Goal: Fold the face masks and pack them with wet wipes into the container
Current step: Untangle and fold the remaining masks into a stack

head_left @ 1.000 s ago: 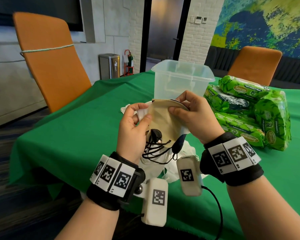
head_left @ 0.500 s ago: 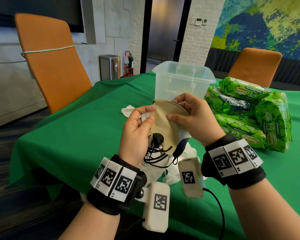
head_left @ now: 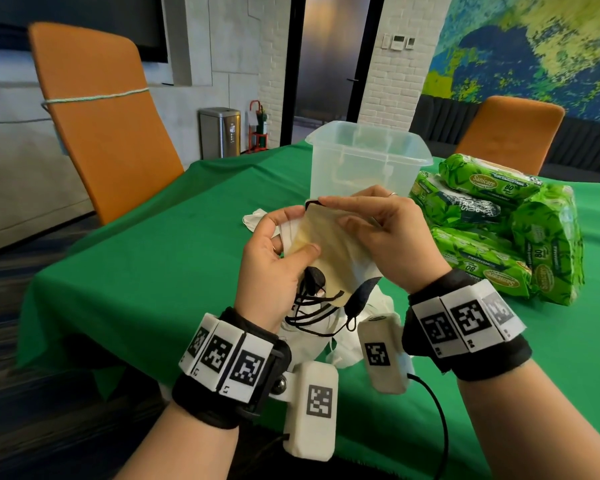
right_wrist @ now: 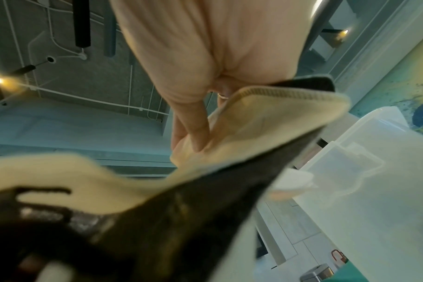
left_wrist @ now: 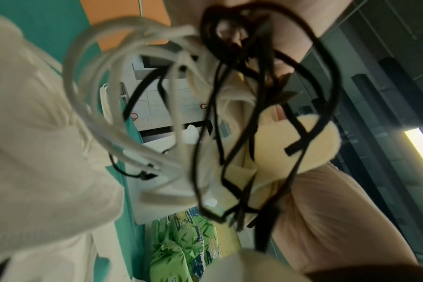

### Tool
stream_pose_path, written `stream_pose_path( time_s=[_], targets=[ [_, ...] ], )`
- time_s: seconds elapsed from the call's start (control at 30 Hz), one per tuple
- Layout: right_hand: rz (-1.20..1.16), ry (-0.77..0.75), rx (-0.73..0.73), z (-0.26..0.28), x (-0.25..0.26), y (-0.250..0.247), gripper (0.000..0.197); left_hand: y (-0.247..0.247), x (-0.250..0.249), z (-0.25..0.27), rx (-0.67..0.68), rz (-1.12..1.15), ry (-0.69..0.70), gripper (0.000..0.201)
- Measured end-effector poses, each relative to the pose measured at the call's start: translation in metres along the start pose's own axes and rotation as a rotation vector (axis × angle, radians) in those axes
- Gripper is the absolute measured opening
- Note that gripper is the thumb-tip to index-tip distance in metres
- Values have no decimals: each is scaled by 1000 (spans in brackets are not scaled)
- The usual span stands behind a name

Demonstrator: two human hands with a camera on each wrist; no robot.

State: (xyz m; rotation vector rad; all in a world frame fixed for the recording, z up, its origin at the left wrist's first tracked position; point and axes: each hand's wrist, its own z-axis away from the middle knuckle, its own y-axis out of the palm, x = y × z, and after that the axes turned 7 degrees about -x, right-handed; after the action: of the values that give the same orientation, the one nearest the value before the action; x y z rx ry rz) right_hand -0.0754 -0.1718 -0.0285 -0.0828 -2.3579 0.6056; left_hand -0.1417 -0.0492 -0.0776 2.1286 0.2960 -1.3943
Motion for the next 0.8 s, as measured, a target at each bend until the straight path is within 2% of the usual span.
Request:
stream_pose_path(
  time_s=[0.23,0.4,0.47,0.6,0.63,0.67,0.77,0.8],
  targets=[
    [-25,142,-61,-3,-10,1,28,-2,3,0,31,-31,-6,51],
    [30,175,-6,-2,-10,-3,30,-3,6,-1,45,-26,-18,52],
    [20,181,0,-2,-10,-5,31,-2,6,-2,38,-1,-31,45],
    [12,171,-7,-2,-9,-6,31,1,5,-4,-18,55,-46,10],
    [14,167,-5,-2,-9,-6,31,1,6,-6,-33,73,-49,7],
    [18,161,1,-1,-8,-6,30,1,6,-7,-39,88,-52,15],
    [41,126,21,0,-7,-6,29,0,5,-7,-11,54,-53,70],
    [49,113,25,0,-6,-6,30,-1,5,-7,-1,41,-46,79]
  ],
)
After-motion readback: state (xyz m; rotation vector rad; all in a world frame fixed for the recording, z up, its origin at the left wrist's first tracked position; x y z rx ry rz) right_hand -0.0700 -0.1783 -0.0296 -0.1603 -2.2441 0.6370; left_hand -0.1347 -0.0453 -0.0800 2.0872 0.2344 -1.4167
